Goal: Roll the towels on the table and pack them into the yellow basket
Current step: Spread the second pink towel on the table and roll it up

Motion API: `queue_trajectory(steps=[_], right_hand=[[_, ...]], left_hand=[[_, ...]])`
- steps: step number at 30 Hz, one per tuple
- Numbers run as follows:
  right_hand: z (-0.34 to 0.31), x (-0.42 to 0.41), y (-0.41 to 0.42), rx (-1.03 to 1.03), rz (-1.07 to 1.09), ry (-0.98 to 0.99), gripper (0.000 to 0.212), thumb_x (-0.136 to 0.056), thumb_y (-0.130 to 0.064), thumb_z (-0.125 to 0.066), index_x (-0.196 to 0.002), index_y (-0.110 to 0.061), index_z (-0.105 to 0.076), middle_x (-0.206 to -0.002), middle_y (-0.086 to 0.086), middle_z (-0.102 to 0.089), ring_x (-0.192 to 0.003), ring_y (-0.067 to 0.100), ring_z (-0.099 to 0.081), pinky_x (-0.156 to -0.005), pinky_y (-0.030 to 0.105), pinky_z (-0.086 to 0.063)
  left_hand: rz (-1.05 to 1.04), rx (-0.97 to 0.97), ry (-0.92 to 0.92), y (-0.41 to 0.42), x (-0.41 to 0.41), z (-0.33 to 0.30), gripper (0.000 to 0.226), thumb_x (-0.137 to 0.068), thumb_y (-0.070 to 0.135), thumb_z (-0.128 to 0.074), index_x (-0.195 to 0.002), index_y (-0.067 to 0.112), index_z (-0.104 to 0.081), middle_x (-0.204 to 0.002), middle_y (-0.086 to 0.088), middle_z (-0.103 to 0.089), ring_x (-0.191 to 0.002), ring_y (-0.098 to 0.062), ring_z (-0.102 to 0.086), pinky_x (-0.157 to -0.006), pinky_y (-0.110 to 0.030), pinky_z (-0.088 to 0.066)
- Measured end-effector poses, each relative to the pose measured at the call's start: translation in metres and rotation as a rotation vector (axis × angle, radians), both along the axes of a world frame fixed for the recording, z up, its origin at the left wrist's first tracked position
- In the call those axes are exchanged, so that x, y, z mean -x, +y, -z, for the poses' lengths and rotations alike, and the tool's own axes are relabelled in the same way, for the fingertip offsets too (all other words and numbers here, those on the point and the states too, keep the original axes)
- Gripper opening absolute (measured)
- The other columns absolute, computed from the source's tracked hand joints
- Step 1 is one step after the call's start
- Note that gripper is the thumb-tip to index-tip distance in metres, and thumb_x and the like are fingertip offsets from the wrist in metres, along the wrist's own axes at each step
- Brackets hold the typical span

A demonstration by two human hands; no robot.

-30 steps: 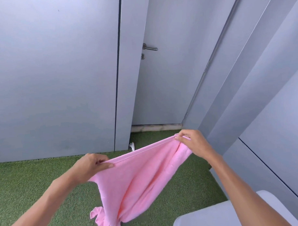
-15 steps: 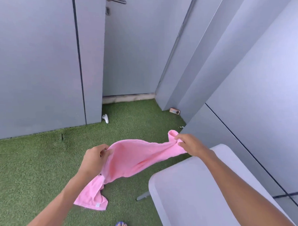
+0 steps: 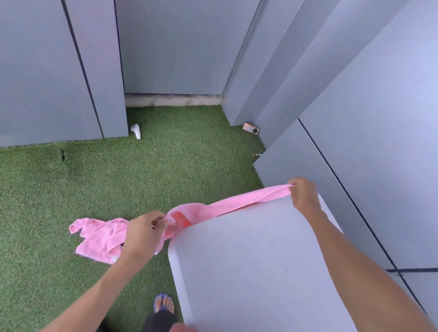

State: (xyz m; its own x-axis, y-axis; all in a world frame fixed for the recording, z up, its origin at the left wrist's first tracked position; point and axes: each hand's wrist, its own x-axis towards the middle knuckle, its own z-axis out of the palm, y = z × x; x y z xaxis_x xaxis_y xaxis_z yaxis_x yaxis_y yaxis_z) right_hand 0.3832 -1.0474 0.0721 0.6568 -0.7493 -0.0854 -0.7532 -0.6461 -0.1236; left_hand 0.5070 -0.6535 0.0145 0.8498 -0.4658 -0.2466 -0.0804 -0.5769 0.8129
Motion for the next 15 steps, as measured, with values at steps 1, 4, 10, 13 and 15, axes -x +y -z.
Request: queue_trajectory(steps=[1,4,10,13,15], right_hand=[[0.003,0.004,-0.019,-0.006,0.009,-0.032,0.017,-0.084,0.004,-0.052,-0.071,0.0,-0.062,-0.069,0.019,-0.061,-0.074,0.036,-0.062,-0.061,0.035,-0.04],[0.004,0.012,-0.078,-0.002,0.087,-0.101,0.015,-0.084,0.008,-0.053,-0.077,0.009,-0.065,-0.079,0.029,-0.065,-0.078,0.038,-0.063,-0.064,0.038,-0.042],[0.013,0.031,-0.172,0.054,0.169,-0.145,0.029,-0.08,0.004,-0.046,-0.054,-0.005,-0.041,-0.051,0.013,-0.036,-0.062,0.029,-0.044,-0.056,0.034,-0.027],[0.048,0.048,-0.185,0.04,0.144,-0.111,0.025,-0.08,-0.008,-0.044,-0.056,-0.002,-0.047,-0.056,0.02,-0.043,-0.061,0.029,-0.046,-0.056,0.034,-0.028],[0.081,0.063,-0.186,-0.021,0.193,-0.084,0.021,-0.087,0.0,-0.05,-0.07,0.003,-0.062,-0.068,0.026,-0.056,-0.069,0.035,-0.058,-0.061,0.034,-0.034]], left_hand=[[-0.021,-0.013,-0.008,-0.008,0.003,0.003,0.01,-0.089,0.016,-0.065,-0.083,0.022,-0.069,-0.068,0.006,-0.068,-0.06,-0.013,-0.06,-0.052,-0.025,-0.04],[-0.082,-0.028,-0.068,-0.031,0.011,0.006,0.005,-0.089,0.016,-0.066,-0.089,0.019,-0.07,-0.066,0.004,-0.066,-0.056,-0.014,-0.059,-0.052,-0.024,-0.037],[-0.11,-0.13,-0.158,-0.047,0.026,0.023,0.015,-0.087,0.019,-0.068,-0.1,0.014,-0.072,-0.076,0.004,-0.065,-0.06,-0.007,-0.055,-0.053,-0.025,-0.038],[-0.076,-0.195,-0.213,-0.042,0.044,0.04,0.014,-0.084,0.018,-0.071,-0.097,0.014,-0.072,-0.081,0.004,-0.064,-0.067,-0.013,-0.06,-0.059,-0.031,-0.045],[-0.088,-0.216,-0.23,-0.044,0.054,0.046,0.014,-0.085,0.017,-0.069,-0.099,0.014,-0.07,-0.084,0.004,-0.062,-0.068,-0.015,-0.061,-0.061,-0.035,-0.048]])
